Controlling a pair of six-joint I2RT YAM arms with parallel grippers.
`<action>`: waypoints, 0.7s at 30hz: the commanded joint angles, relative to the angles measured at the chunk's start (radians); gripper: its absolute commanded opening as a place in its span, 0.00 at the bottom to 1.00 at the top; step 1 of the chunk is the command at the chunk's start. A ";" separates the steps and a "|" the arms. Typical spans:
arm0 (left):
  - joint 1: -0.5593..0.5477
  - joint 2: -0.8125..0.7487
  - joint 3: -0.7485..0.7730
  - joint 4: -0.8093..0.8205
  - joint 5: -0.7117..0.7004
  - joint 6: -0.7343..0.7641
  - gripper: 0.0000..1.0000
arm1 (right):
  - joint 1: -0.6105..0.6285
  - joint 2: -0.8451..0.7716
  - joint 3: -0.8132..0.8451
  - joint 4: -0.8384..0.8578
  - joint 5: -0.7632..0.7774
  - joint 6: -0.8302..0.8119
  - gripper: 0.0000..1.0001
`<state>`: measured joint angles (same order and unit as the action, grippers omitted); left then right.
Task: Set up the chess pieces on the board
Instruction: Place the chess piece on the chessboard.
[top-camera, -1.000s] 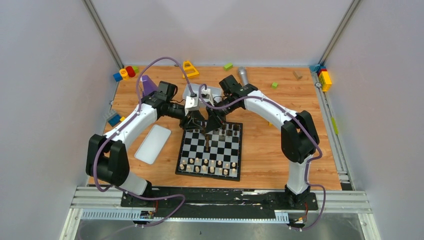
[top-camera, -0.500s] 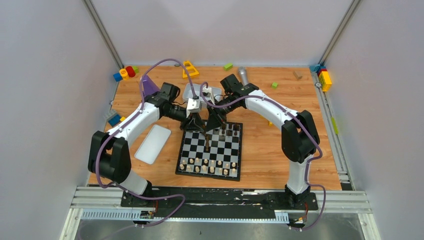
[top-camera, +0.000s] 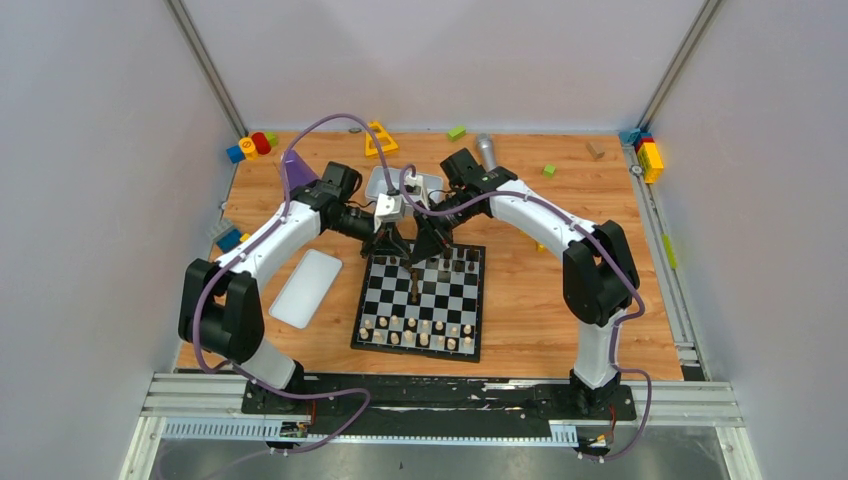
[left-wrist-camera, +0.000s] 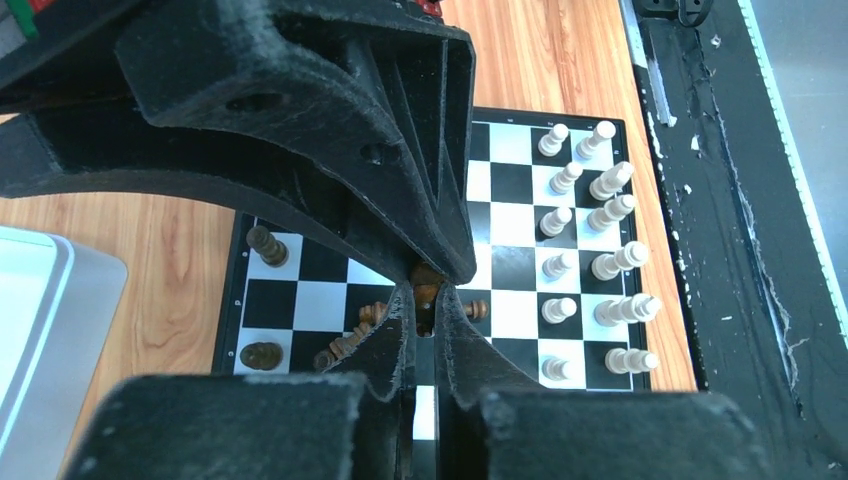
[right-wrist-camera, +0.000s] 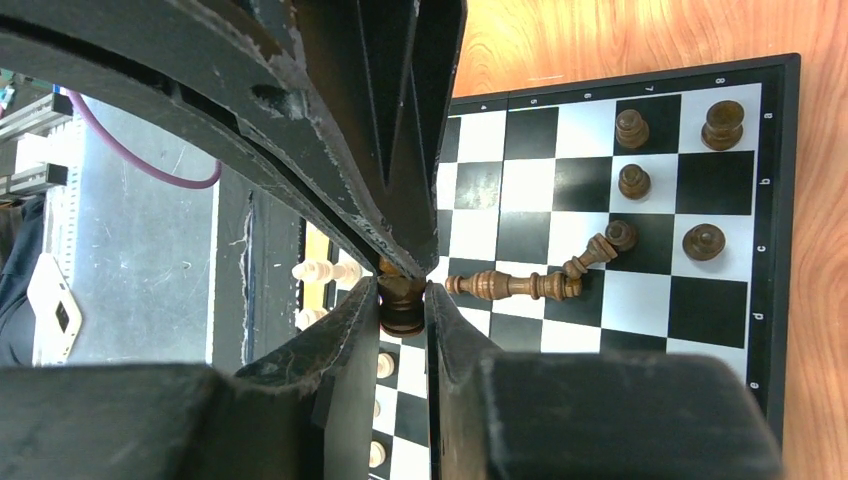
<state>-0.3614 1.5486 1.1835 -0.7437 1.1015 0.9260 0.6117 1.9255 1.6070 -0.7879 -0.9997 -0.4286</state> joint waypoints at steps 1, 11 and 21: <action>-0.016 0.011 0.045 -0.029 0.030 0.016 0.00 | -0.005 -0.036 0.027 0.039 -0.029 0.006 0.04; -0.016 0.006 0.095 -0.017 -0.078 -0.056 0.00 | -0.090 -0.100 0.000 0.045 0.004 0.037 0.43; -0.017 0.119 0.276 -0.110 -0.405 -0.127 0.00 | -0.216 -0.231 -0.114 0.045 0.044 0.018 0.50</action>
<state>-0.3729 1.6215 1.3693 -0.7925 0.8585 0.8352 0.4290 1.7683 1.5284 -0.7654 -0.9615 -0.3958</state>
